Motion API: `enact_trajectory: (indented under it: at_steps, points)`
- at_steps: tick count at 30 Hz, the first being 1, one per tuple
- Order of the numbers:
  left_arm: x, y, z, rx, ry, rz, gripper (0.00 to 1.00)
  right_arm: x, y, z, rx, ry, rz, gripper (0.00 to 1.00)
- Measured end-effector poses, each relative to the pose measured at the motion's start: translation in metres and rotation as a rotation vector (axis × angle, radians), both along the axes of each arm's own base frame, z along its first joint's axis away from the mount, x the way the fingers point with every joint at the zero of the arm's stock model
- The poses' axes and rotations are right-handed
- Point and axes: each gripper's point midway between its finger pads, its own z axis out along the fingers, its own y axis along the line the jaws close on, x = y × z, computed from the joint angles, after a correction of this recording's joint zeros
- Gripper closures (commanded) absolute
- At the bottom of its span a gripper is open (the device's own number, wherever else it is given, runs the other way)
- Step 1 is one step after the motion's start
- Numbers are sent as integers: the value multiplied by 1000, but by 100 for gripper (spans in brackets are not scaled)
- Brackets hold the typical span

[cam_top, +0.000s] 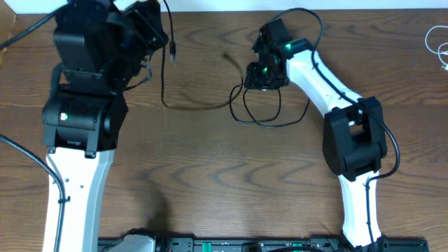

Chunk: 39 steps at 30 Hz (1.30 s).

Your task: Untangle cables

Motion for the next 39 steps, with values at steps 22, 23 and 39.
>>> enact_trajectory:
  at_steps: [22, 23, 39]
  points:
    - [-12, 25, -46, 65, 189, 43, 92, 1, 21, -42, -135, -136, -182, 99]
    - [-13, 27, -49, 71, 199, 43, 92, 3, 18, -42, -151, -148, -191, 99]
    - [-35, 65, -85, 128, 366, 55, 93, 57, -148, -44, -347, -174, -484, 99]
